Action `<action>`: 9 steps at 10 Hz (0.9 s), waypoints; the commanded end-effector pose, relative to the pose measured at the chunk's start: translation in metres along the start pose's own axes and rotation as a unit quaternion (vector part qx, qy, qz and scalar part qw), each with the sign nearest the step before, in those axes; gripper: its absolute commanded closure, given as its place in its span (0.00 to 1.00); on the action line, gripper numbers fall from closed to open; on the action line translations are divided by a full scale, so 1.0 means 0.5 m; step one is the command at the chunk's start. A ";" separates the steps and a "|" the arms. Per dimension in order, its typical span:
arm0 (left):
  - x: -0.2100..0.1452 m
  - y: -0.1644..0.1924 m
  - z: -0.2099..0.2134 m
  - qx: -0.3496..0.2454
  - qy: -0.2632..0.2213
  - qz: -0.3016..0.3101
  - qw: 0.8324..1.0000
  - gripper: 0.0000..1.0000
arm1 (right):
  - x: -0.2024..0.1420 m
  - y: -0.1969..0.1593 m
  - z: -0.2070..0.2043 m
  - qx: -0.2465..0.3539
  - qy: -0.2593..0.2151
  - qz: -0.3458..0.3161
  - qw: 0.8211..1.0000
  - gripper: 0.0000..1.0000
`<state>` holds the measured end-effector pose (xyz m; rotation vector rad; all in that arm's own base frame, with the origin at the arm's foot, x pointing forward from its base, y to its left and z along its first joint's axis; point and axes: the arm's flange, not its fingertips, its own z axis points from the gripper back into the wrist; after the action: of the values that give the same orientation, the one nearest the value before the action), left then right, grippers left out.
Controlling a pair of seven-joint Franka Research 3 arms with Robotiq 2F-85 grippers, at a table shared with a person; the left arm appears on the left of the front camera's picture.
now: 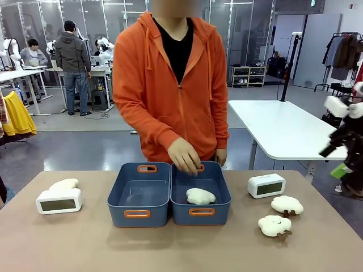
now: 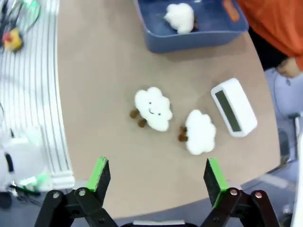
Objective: Sort the digital clocks into the basket.
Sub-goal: Pick up the Digital clock from the table and place it into the empty Plastic storage basket.
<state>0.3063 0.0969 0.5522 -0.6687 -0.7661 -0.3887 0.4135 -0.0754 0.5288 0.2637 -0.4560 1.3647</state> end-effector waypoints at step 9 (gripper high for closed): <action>0.002 0.001 0.001 -0.012 -0.004 -0.008 1.000 0.00 | 0.121 -0.320 -0.375 0.004 0.135 0.112 0.984 0.00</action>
<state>0.3065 0.0970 0.5518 -0.6669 -0.7637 -0.3881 0.6032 0.0261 0.4067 0.0611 -0.2855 1.6129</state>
